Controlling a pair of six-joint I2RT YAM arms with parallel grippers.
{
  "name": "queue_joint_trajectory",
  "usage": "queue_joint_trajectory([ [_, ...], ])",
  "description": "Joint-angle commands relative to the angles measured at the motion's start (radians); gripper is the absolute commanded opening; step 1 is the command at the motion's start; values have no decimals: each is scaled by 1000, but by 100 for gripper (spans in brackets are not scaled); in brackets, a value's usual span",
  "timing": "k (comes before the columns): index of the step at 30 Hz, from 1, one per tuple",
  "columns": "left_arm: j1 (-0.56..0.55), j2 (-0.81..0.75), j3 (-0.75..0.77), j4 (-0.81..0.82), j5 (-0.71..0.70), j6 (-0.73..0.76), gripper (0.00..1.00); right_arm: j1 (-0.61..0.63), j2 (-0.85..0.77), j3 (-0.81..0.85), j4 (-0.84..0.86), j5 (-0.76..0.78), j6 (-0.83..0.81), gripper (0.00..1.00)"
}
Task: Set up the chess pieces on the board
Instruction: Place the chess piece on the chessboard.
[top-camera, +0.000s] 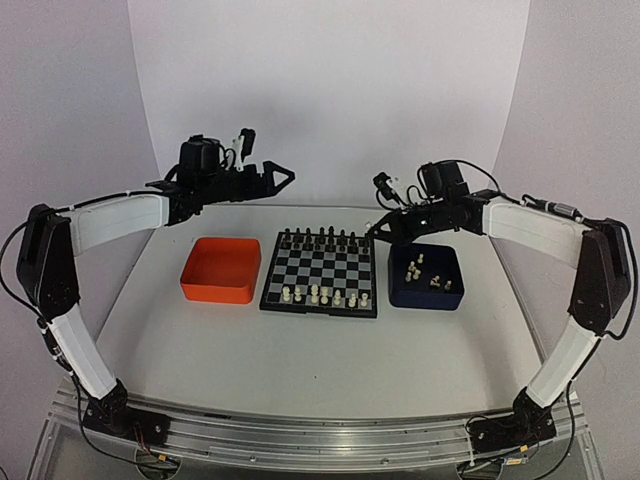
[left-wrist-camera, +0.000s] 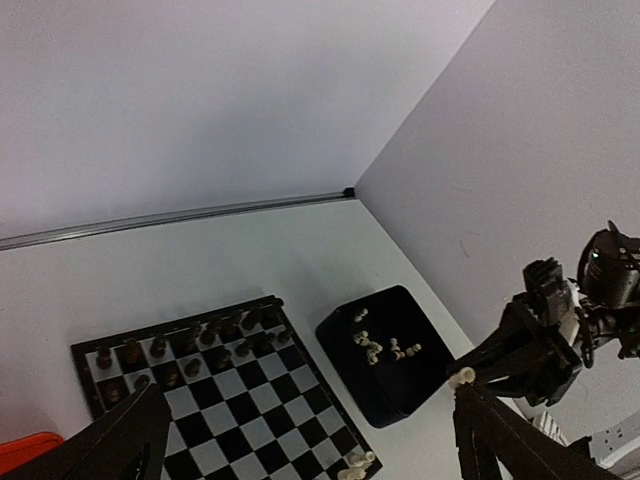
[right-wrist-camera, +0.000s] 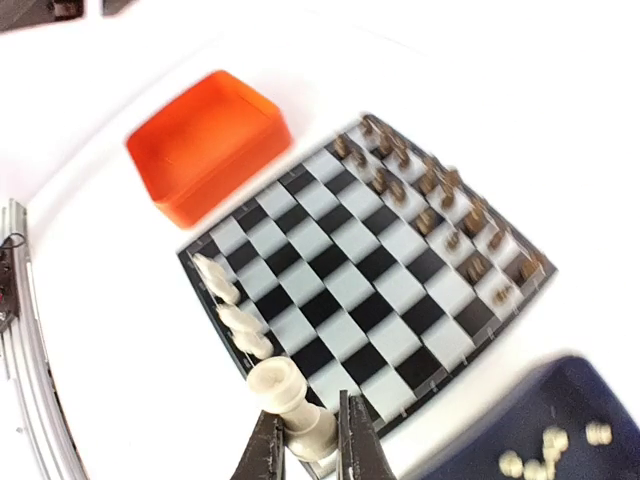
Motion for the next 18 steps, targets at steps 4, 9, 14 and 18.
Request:
queue_joint_trajectory([
  [4,-169,73,175,-188,75,-5,90,69,-45,-73,206,-80,-38,0],
  [9,-251,160,256,-289,41,-13,85,101,-68,-110,218,-34,-64,0],
  [14,-302,232,336,-358,21,-24,75,129,-92,-140,220,4,-98,0],
  [18,-325,265,358,-375,37,-35,68,142,-96,-153,221,50,-115,0],
])
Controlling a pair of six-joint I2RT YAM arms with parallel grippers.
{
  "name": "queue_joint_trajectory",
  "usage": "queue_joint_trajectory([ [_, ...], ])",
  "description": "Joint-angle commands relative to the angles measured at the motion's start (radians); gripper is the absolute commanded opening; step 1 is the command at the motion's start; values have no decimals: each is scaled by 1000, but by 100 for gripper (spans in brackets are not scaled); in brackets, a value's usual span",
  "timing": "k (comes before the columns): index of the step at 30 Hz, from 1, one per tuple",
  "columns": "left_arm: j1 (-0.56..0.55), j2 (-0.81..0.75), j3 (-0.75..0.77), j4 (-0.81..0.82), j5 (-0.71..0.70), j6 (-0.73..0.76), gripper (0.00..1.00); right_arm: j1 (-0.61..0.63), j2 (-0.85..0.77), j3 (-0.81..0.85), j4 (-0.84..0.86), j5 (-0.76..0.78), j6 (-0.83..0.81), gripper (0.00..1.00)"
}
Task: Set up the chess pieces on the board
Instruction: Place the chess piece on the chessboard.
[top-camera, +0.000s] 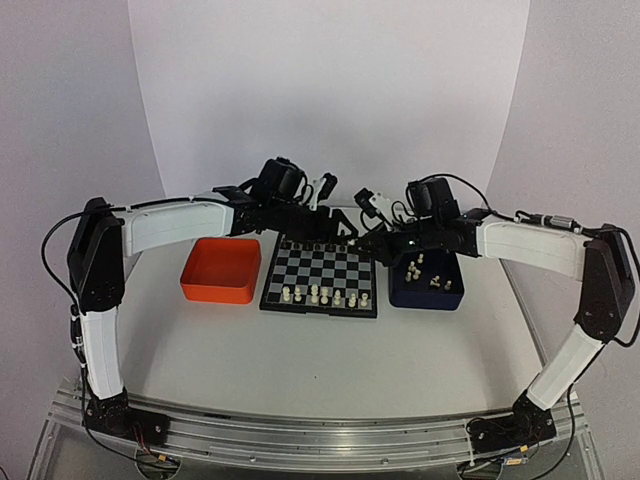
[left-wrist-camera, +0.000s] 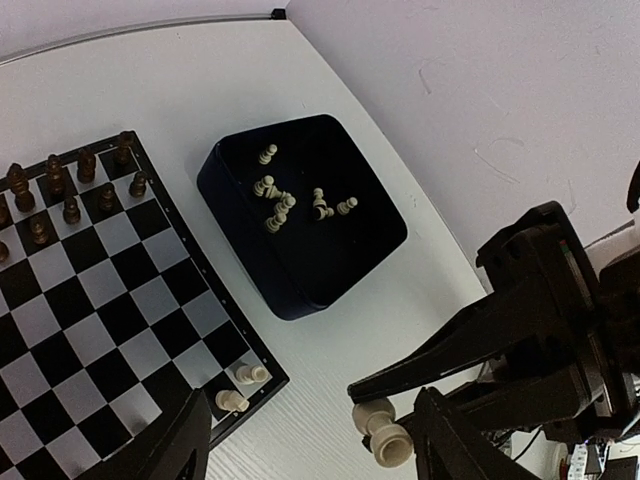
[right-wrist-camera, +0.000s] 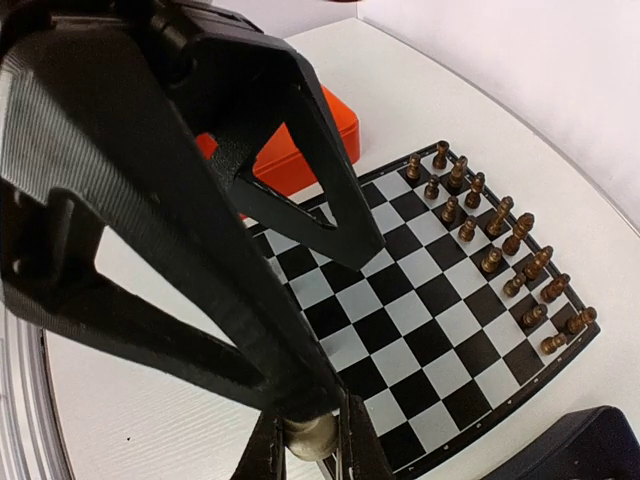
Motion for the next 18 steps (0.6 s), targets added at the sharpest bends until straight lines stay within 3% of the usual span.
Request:
queue_joint_trajectory([
  [1,-21,19,73,-47,9,-17,64,16,-47,-16,36,54,-38,0],
  [5,-21,25,69,-45,26,-39,54,18,-52,-26,44,65,-39,0],
  [18,-22,13,31,-15,64,-89,43,23,-54,-49,105,102,-23,0],
])
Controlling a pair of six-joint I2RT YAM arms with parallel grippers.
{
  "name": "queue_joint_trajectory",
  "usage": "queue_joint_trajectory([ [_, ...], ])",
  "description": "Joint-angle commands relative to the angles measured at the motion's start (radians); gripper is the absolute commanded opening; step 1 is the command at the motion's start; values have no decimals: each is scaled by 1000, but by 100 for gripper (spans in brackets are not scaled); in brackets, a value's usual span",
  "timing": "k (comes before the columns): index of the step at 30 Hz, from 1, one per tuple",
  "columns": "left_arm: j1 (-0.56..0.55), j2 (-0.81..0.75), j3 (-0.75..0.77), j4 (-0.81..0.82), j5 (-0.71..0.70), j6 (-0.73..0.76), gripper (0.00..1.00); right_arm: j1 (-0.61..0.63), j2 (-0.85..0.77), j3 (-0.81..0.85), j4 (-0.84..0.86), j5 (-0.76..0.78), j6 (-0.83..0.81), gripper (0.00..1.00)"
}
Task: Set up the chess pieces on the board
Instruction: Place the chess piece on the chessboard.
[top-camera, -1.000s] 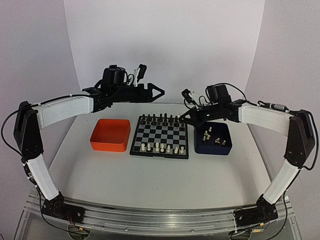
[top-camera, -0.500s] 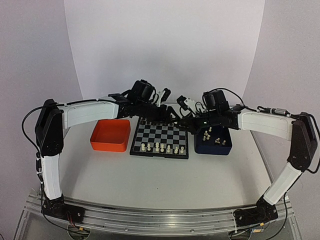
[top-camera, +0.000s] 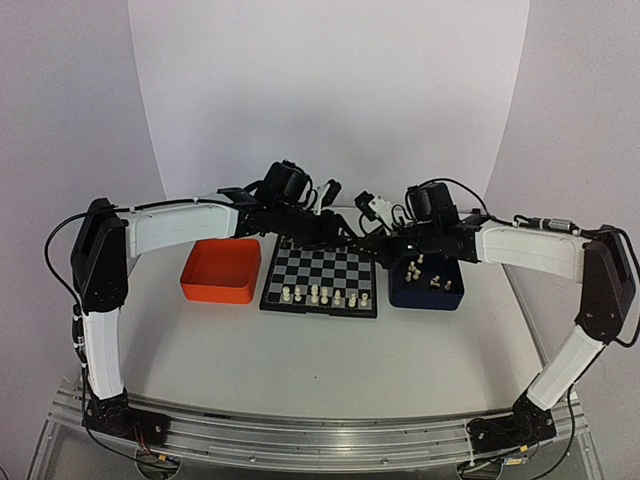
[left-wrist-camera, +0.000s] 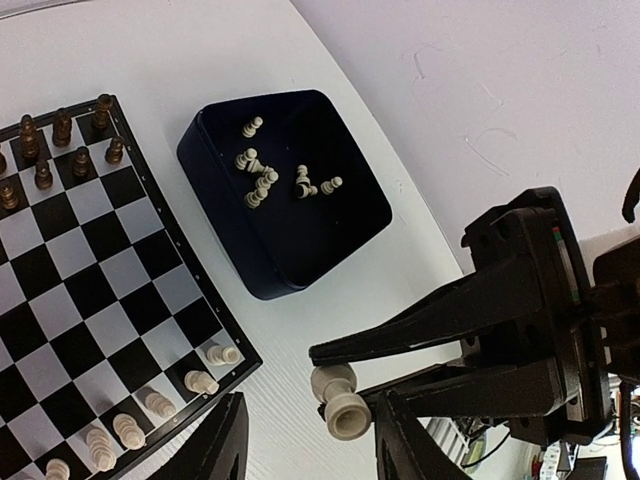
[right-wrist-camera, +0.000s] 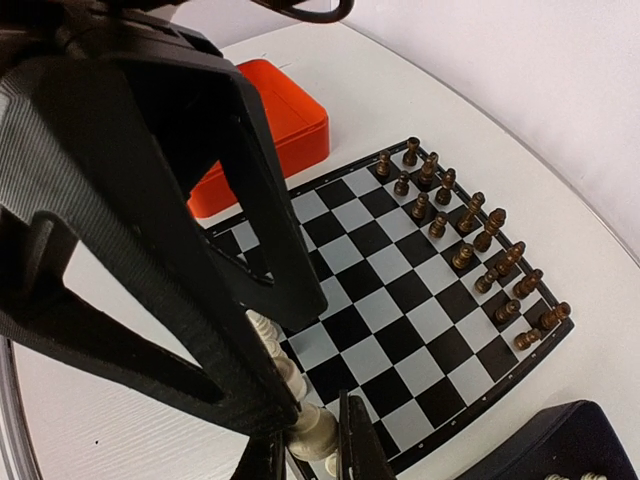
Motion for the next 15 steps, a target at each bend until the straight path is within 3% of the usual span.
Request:
queue_joint_trajectory([
  [1,3,-9,9,22,36,-24,40,9,-45,-4,56,8,-2,0],
  [12,2,9,17,38,66,-29,25,15,-55,-26,62,-13,-23,0],
  [15,3,14,22,38,80,-29,15,15,-57,-30,63,-5,-27,0],
])
